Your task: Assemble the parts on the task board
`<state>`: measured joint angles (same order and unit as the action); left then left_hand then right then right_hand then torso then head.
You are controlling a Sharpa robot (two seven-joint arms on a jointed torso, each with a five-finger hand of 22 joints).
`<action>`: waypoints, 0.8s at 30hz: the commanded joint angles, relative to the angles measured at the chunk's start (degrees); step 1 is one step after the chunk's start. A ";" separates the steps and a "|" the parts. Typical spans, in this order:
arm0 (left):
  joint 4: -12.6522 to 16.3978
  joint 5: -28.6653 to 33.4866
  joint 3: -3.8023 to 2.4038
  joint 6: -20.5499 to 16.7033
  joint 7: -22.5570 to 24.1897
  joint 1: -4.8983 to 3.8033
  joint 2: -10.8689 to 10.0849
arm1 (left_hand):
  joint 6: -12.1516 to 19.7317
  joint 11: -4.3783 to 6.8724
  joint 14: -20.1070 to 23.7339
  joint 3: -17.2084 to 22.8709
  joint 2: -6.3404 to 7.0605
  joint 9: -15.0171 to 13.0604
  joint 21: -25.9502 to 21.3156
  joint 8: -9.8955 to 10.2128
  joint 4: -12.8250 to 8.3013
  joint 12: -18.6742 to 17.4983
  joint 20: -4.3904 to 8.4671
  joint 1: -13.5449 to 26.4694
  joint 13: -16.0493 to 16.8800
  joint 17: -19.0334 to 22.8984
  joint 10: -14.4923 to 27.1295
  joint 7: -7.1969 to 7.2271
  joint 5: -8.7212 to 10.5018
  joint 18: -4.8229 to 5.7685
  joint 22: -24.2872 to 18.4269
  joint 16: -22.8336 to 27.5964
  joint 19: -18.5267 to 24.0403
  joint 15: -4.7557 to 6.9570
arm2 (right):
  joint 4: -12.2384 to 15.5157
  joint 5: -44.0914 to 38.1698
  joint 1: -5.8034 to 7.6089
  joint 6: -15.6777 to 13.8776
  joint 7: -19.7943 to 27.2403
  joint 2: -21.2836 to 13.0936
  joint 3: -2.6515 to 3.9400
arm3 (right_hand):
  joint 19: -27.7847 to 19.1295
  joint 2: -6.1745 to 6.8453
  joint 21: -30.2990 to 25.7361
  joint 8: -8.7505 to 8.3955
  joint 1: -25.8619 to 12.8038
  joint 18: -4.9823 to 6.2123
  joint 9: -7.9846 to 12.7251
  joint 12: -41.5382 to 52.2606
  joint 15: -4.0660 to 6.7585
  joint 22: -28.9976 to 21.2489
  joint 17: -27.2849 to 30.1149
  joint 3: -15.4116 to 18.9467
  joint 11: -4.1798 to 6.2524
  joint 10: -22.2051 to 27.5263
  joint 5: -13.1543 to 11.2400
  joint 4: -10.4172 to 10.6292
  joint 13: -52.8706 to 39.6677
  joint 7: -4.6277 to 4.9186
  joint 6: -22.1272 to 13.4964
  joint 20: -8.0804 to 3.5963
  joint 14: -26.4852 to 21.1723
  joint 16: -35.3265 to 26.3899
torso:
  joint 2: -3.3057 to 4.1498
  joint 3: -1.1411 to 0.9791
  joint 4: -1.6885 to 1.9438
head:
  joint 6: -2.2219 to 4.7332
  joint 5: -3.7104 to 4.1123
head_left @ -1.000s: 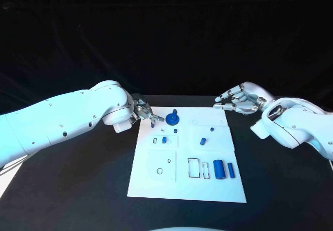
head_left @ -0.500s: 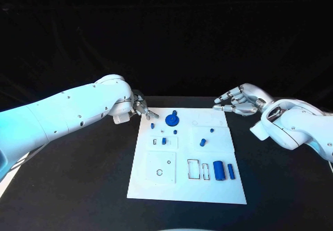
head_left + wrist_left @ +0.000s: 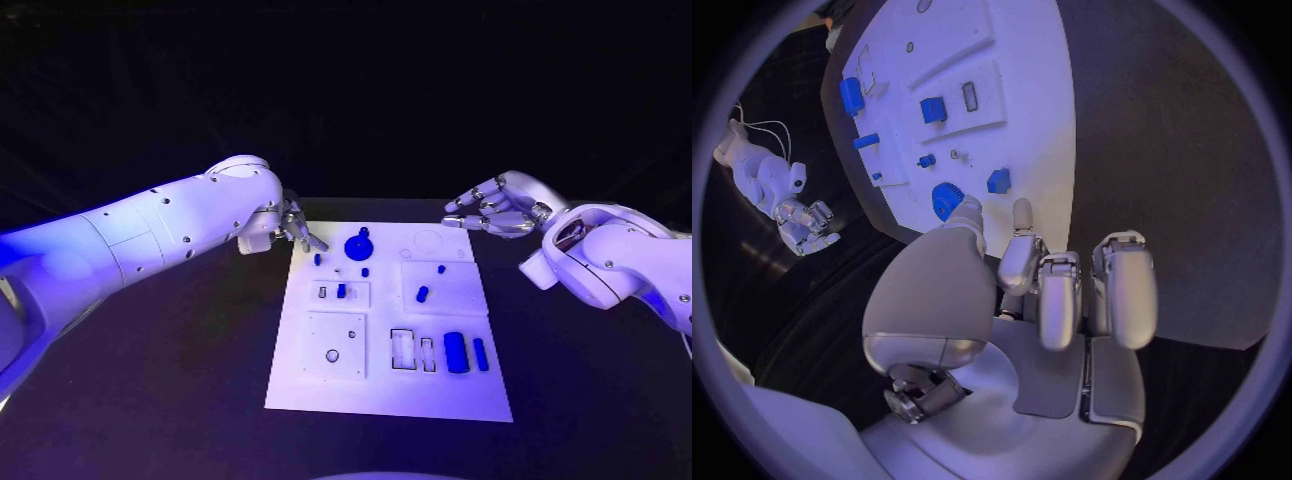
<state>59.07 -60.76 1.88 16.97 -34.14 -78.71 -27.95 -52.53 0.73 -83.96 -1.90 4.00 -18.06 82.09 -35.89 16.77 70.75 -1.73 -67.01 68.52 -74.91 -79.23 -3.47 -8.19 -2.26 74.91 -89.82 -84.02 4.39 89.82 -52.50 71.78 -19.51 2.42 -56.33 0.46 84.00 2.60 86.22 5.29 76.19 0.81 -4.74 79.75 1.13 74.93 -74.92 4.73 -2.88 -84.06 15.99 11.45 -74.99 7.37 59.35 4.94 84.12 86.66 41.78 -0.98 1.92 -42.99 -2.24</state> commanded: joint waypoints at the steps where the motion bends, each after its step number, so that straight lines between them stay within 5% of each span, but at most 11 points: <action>1: -0.19 -0.95 0.03 1.55 0.98 0.01 0.22 | -0.52 -0.05 -6.04 -0.21 -0.56 0.10 0.27 0.22 -0.13 0.19 -0.46 -0.09 0.08 -15.09 -0.32 -0.03 0.32 -0.21 6.05 -0.18 -1.48 -0.31 | -0.03 -0.11 -0.06 0.49 0.65 0.10 0.00 | 2.56 0.07 -0.18 0.26 -0.57 0.75 -0.09 -0.15 0.40 8.73 -9.85 0.40 0.25 -1.66 0.20 -0.02 -10.21 0.11 -0.32 -0.39 4.64 -0.08 | -0.05 -0.08 0.04 | -0.07 -0.05; 24: -0.76 -0.84 0.30 2.24 1.06 0.64 1.39 | -1.87 0.19 -6.04 -0.11 -1.62 0.81 1.04 0.71 -0.45 1.03 -0.32 -1.66 0.80 -15.09 -1.02 0.24 0.42 0.01 7.01 -0.18 -1.93 -0.17 | -0.15 -0.11 -0.07 0.61 0.72 0.35 0.00 | 2.56 0.07 -0.18 0.26 -0.57 0.75 -0.09 -0.15 0.40 8.73 -9.85 0.40 0.25 -1.66 0.20 -0.02 -10.21 0.11 -0.32 -0.39 4.64 -0.08 | -0.02 -0.06 0.01 | -0.13 -0.21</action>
<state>58.35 -61.43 2.18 18.32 -33.78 -78.09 -26.72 -53.94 0.93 -83.96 -2.07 2.59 -17.30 82.92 -35.41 16.59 71.41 -1.72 -68.43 69.27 -74.90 -79.86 -3.26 -7.92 -2.27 74.90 -89.82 -84.02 4.39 89.68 -52.46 71.75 -19.51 2.57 -56.06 0.46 84.00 2.56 86.22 5.29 76.15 0.81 -4.73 79.75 1.13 74.91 -74.91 4.72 -2.88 -84.06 15.98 11.45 -74.99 7.37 59.35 4.94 84.12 86.66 41.74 -1.05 1.93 -43.07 -2.50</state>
